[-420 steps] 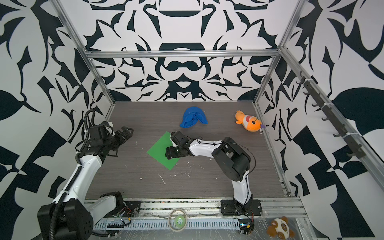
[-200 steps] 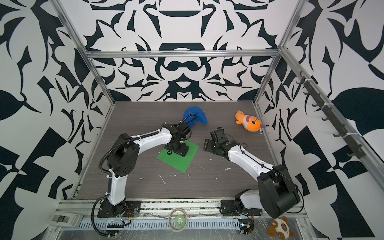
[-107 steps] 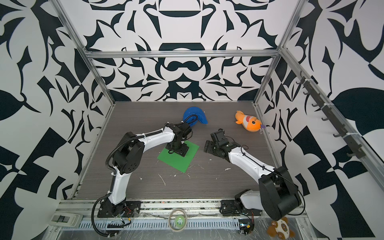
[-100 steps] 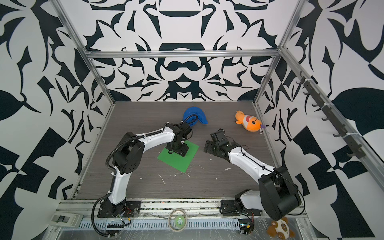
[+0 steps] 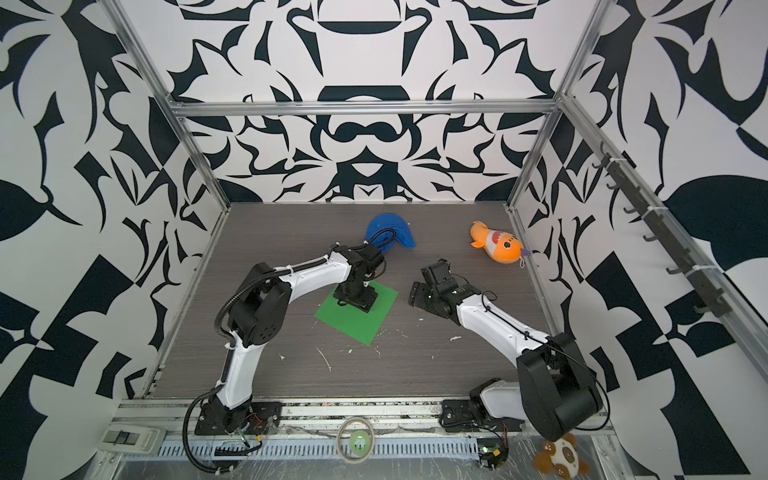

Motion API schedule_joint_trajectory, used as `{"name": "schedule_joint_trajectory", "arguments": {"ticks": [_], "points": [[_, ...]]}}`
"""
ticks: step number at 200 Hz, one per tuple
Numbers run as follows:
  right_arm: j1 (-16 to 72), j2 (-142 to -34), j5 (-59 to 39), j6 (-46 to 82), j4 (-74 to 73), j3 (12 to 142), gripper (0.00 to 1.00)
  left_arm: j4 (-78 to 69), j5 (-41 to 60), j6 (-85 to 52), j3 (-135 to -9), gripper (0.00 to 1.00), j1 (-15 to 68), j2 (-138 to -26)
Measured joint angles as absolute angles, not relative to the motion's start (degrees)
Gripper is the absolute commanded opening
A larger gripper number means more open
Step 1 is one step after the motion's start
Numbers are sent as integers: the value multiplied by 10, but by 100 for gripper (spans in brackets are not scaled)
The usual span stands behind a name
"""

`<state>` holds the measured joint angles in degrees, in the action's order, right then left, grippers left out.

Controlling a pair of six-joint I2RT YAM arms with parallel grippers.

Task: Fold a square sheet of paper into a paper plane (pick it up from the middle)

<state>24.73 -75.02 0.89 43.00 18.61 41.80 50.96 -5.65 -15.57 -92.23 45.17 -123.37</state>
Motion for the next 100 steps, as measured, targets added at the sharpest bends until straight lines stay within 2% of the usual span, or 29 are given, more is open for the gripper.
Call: {"name": "schedule_joint_trajectory", "arguments": {"ticks": [100], "points": [[247,-741,9,436,187,412,79,503,-58,-154,-912,65,443,-1233]]}}
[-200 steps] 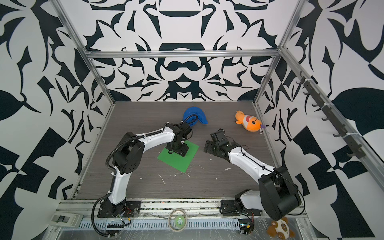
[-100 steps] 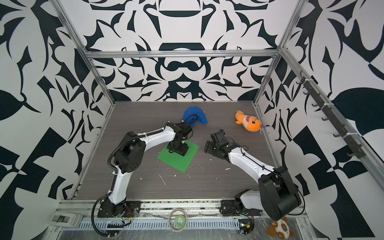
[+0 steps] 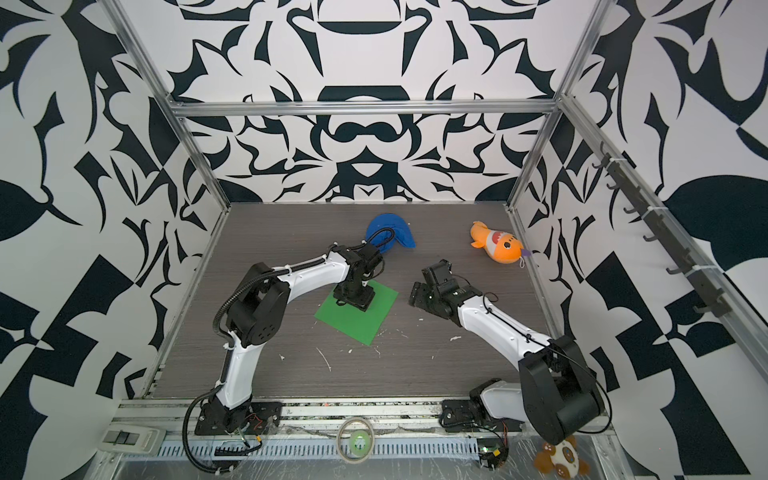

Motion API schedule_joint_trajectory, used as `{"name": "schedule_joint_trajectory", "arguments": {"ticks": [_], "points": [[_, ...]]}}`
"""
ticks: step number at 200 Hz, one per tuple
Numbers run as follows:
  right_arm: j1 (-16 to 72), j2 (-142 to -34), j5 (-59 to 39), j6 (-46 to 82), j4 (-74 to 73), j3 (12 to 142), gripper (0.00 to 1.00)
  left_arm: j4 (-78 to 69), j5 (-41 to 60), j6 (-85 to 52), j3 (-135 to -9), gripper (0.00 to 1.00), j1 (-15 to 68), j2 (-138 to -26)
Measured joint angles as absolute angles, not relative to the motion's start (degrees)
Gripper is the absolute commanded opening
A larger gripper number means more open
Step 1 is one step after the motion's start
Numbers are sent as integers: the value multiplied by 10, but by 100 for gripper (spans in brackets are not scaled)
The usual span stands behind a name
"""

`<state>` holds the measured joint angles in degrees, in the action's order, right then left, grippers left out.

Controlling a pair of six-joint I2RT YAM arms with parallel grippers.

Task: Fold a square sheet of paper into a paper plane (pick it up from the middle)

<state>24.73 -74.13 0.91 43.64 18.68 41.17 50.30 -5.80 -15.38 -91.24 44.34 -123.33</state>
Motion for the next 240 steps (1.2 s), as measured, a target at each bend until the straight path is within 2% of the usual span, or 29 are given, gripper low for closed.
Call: {"name": "schedule_joint_trajectory", "arguments": {"ticks": [40,84,149,195,213,219,240], "points": [[247,-741,9,436,187,408,79,503,-60,-154,-912,61,442,-1235],[247,-742,2,436,184,407,79,498,-58,-170,-905,64,443,-1223],[263,-771,-52,436,154,407,76,451,-8,-356,-788,70,439,-1136],[312,-837,-119,435,118,417,71,444,13,-447,-773,81,438,-1112],[328,-854,-128,438,105,423,71,449,2,-460,-779,84,438,-1106],[331,-856,-129,440,103,423,71,451,-2,-463,-782,89,438,-1106],[331,-855,-127,449,95,423,71,463,-13,-462,-791,94,440,-1110]]}}
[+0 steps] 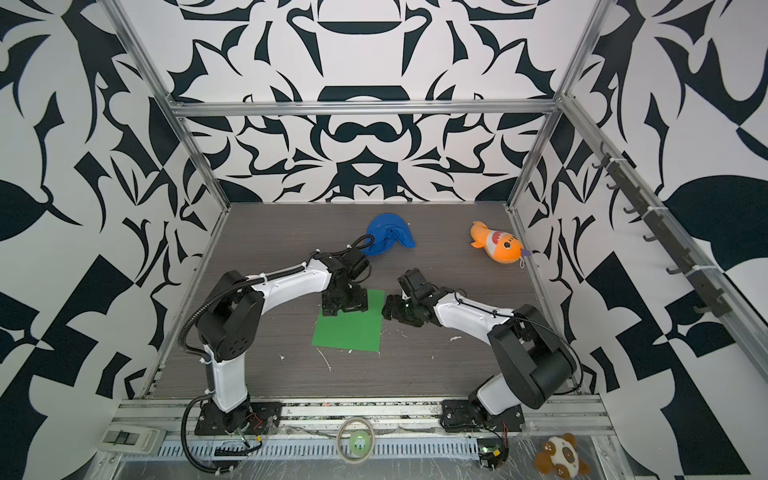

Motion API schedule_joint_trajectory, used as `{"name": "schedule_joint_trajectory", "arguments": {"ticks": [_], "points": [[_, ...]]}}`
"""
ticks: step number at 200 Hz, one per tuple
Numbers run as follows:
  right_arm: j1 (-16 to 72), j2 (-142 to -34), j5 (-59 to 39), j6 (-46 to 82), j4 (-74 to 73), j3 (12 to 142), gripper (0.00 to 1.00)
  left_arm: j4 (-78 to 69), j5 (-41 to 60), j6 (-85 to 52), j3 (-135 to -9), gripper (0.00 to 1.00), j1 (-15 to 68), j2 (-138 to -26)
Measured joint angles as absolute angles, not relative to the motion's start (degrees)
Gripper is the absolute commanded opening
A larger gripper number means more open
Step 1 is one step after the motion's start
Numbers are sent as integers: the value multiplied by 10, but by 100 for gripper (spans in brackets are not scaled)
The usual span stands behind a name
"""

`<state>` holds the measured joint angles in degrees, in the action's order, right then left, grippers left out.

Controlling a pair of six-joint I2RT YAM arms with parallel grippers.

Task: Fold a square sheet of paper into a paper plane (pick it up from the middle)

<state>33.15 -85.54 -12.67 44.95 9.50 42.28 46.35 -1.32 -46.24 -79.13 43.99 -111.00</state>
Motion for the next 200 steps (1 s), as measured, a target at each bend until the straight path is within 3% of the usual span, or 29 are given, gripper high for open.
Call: {"name": "schedule_joint_trajectory", "arguments": {"ticks": [84,145,151,200], "points": [[331,-844,-105,456,92,423,71,496,-27,-420,-856,93,453,-1181],[331,-844,-97,464,91,422,71,514,-39,-410,-868,86,456,-1198],[331,-844,-96,464,91,422,71,515,-38,-409,-868,81,456,-1199],[331,-844,-88,466,92,419,71,521,-35,-408,-868,73,455,-1206]]}}
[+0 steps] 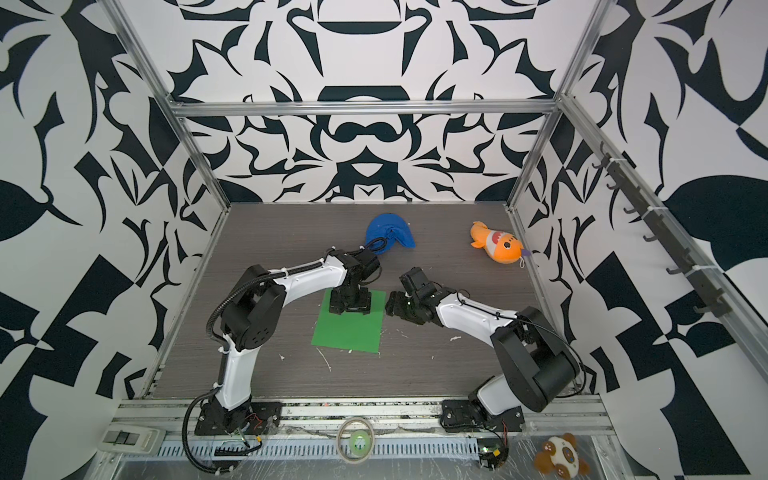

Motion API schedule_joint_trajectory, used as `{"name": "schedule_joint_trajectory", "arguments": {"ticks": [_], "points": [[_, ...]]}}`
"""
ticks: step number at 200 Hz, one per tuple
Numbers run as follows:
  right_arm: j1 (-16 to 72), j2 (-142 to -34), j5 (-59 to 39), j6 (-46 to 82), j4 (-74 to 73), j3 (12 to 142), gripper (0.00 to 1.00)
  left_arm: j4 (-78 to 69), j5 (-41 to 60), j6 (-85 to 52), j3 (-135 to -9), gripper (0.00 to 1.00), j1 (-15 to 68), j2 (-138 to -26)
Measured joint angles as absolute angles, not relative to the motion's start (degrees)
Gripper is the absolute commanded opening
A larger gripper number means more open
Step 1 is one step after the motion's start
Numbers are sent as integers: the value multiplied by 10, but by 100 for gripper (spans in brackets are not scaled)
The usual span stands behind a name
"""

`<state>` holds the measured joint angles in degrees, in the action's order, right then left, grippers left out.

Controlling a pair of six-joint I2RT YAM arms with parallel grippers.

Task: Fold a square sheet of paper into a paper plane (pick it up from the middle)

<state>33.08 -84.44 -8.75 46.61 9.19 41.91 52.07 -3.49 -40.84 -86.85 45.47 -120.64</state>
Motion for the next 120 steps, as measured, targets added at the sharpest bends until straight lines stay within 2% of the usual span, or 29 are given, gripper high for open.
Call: {"name": "schedule_joint_trajectory", "arguments": {"ticks": [120], "points": [[331,-844,-77,466,92,418,71,503,-41,-406,-840,54,450,-1187]]}}
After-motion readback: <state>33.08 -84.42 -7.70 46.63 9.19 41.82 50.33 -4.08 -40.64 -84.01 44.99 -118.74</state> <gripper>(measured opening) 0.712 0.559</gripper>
